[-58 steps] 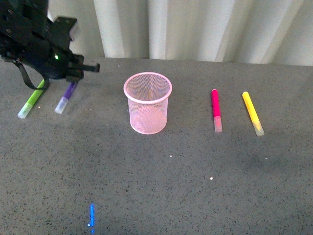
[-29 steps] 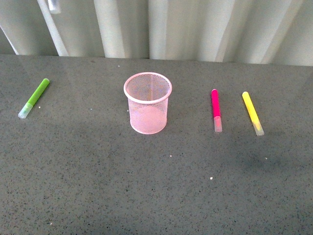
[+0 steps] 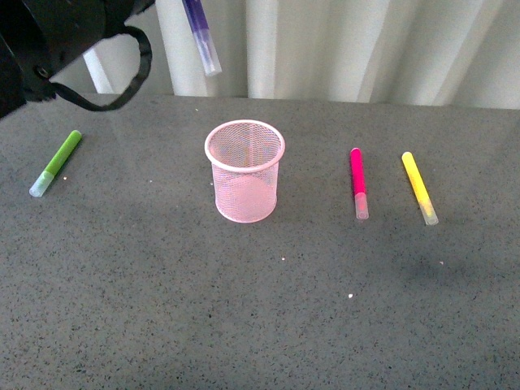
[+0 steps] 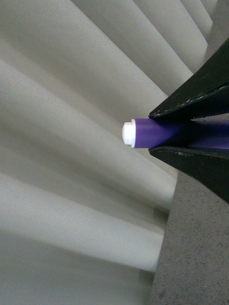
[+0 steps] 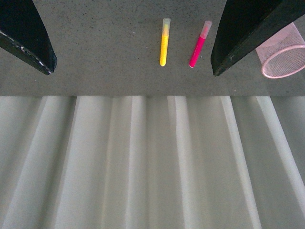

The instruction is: Insert purple and pink pens into pink cup

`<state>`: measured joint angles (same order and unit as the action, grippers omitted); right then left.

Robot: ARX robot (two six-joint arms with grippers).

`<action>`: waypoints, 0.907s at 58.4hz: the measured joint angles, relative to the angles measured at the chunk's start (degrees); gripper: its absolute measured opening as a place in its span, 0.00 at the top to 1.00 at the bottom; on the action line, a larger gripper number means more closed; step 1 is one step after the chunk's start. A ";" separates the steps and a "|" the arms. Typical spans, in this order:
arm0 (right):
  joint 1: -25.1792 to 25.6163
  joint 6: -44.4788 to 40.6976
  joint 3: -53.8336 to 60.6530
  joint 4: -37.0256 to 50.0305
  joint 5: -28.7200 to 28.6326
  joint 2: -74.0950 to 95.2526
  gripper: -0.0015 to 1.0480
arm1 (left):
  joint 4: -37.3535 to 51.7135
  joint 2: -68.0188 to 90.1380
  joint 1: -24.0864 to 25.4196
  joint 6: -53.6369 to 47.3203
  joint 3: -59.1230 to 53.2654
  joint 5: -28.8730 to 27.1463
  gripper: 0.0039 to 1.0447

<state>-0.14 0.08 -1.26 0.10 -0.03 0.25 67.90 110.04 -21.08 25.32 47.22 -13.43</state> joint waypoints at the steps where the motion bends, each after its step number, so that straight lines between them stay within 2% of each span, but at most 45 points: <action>1: 0.00 0.00 0.00 0.00 0.00 0.00 0.07 | 0.46 0.59 -0.15 0.24 0.00 -0.35 0.88; 41: 0.00 0.00 0.00 0.00 0.00 0.00 0.07 | 4.92 14.32 -2.71 4.90 2.51 -5.53 0.88; 53: 0.00 0.00 0.00 0.00 0.00 0.00 0.07 | 4.63 15.26 -2.86 4.94 2.69 -5.01 0.86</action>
<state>-0.14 0.08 -1.26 0.10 -0.03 0.25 72.53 125.29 -23.94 30.26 49.91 -18.44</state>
